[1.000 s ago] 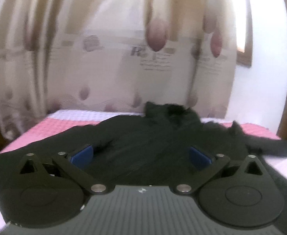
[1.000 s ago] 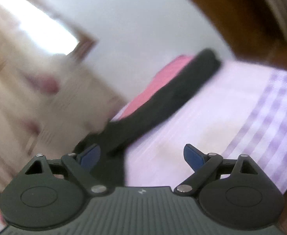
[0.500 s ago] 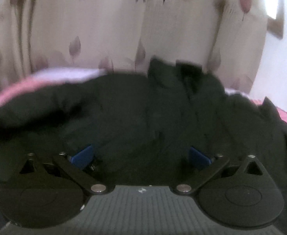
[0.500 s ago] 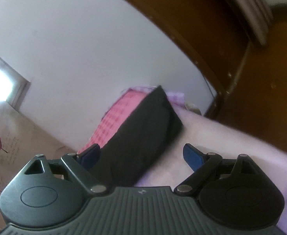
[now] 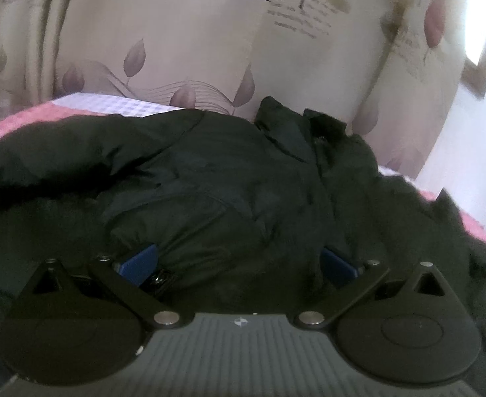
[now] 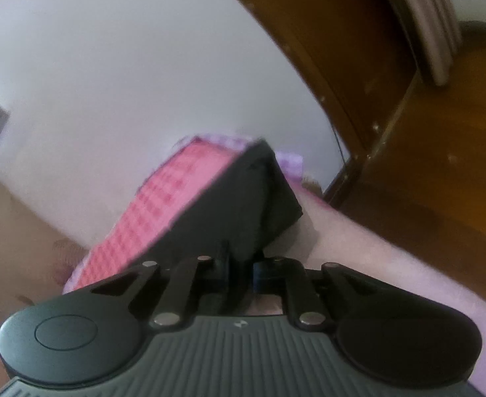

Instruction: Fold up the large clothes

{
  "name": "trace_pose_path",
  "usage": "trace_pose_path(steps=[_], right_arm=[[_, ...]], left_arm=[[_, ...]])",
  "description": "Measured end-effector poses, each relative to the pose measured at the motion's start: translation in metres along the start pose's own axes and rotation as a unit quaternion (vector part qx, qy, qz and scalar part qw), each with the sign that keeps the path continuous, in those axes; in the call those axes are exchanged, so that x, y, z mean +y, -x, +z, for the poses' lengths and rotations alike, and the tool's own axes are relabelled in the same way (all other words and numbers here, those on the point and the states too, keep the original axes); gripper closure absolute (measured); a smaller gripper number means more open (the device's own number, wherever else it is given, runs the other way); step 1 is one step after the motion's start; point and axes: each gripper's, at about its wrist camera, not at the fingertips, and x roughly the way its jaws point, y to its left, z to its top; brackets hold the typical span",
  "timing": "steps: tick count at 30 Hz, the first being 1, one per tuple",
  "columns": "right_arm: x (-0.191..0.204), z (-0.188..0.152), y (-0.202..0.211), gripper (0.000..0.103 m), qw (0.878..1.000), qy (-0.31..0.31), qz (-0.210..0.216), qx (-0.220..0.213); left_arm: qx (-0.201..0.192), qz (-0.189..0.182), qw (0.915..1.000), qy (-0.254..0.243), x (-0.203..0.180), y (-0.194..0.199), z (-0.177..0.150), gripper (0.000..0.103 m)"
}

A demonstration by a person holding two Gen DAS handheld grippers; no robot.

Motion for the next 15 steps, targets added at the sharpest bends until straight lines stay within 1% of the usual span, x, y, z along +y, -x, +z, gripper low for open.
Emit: trace_pose_path(steps=[2, 3, 5, 8, 10, 12, 15], right_arm=[[0.027, 0.011, 0.011, 0.093, 0.999, 0.009, 0.029, -0.030], [0.049, 0.016, 0.021, 0.093, 0.998, 0.023, 0.043, -0.047], [0.092, 0.023, 0.039, 0.093, 0.994, 0.040, 0.073, -0.066], [0.166, 0.019, 0.062, 0.093, 0.985, 0.076, 0.130, -0.087], [0.215, 0.008, 0.073, 0.093, 0.976, 0.093, 0.175, -0.089], [0.266, -0.011, 0.082, 0.093, 0.965, 0.118, 0.217, -0.084], [0.333, -0.052, 0.080, 0.093, 0.948, 0.153, 0.273, -0.053]], left_arm=[[-0.008, -0.011, 0.9997, 0.020, 0.007, 0.003, 0.000, 0.000], [-0.015, -0.015, 0.9992, 0.034, 0.011, 0.005, 0.000, 0.000], [-0.030, -0.024, 0.9966, 0.073, 0.023, 0.009, 0.000, 0.000], [-0.043, -0.038, 0.9913, 0.118, 0.035, 0.012, -0.001, 0.000], [-0.050, -0.041, 0.9903, 0.123, 0.036, 0.015, -0.001, 0.000], [-0.055, -0.041, 0.9899, 0.124, 0.036, 0.017, -0.001, 0.000], [-0.064, -0.048, 0.9869, 0.140, 0.042, 0.020, -0.002, 0.000]])
